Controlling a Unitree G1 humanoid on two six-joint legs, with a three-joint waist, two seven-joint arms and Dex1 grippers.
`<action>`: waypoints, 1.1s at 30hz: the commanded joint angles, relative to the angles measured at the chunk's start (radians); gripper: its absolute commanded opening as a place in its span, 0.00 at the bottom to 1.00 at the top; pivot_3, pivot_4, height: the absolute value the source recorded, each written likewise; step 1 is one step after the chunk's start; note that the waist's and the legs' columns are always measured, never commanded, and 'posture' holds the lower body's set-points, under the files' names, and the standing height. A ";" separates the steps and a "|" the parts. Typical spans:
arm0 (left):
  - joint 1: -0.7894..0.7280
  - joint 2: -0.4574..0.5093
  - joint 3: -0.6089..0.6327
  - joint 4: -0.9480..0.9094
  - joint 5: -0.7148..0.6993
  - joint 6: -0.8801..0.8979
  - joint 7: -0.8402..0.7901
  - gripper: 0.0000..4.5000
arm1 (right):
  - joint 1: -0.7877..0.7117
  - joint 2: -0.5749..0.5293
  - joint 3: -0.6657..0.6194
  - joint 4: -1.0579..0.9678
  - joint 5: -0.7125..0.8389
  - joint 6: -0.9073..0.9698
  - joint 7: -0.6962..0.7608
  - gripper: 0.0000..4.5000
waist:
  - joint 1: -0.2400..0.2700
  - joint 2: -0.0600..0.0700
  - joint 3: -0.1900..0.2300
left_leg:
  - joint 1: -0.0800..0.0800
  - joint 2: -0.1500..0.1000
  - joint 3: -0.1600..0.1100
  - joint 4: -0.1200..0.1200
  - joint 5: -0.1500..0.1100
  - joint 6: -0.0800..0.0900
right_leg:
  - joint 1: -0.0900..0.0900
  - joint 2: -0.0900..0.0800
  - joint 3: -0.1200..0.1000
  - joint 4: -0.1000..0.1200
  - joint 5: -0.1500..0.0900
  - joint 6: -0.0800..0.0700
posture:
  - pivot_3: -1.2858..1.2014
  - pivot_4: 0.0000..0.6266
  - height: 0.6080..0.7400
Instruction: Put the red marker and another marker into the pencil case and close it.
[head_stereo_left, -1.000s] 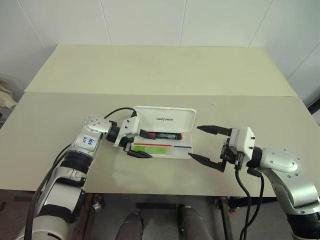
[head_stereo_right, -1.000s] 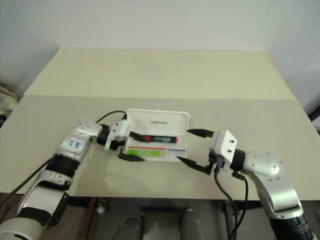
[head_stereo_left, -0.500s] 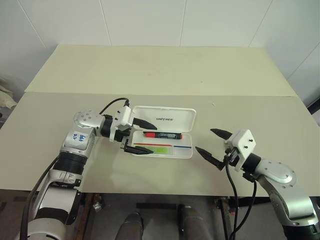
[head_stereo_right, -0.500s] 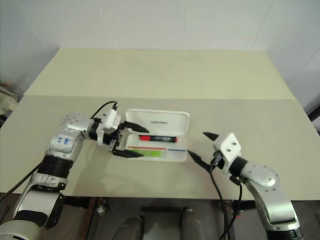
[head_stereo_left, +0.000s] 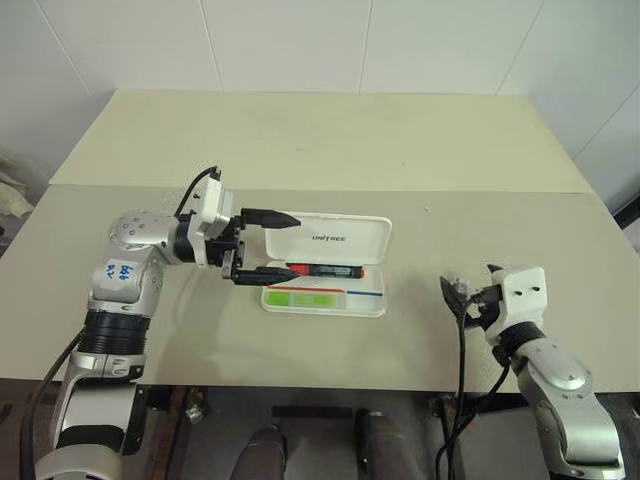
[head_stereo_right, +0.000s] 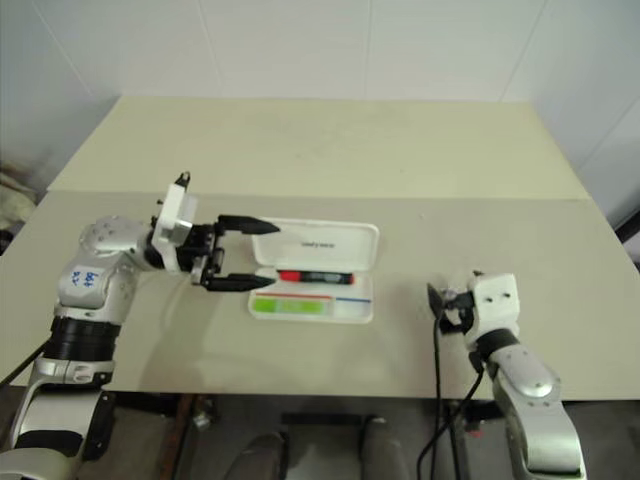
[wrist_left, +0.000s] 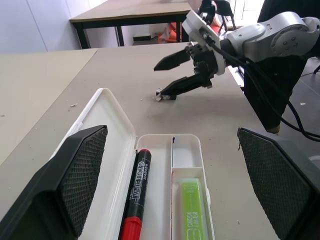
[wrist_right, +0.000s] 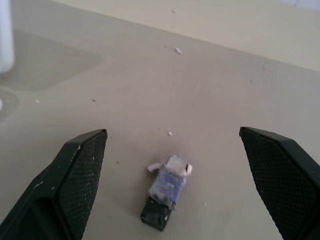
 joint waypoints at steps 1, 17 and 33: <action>-0.010 0.014 0.018 -0.035 -0.023 -0.002 0.002 0.99 | -0.010 0.042 -0.014 0.025 -0.010 0.012 -0.056 1.00 | 0.000 0.000 0.000 | 0.000 0.000 0.000 0.000 0.000 0.000 | 0.000 0.000 0.000 0.000 0.000 0.000 | 0.52 0.24 1.00; -0.029 0.038 0.026 -0.050 -0.027 -0.003 0.005 1.00 | -0.049 0.117 -0.008 0.146 -0.025 0.002 -0.100 0.32 | 0.004 -0.001 0.000 | 0.002 0.001 0.000 0.004 0.001 0.001 | 0.006 0.001 0.000 -0.004 -0.004 -0.015 | 0.52 0.24 1.00; 0.063 0.094 0.043 -0.026 -0.007 -0.066 -0.010 1.00 | -0.327 -0.252 0.088 0.417 0.083 -0.357 0.594 0.09 | -0.016 0.001 0.001 | 0.002 0.002 0.001 0.000 0.001 0.001 | 0.004 0.003 0.000 -0.004 -0.001 -0.009 | 0.52 0.24 1.00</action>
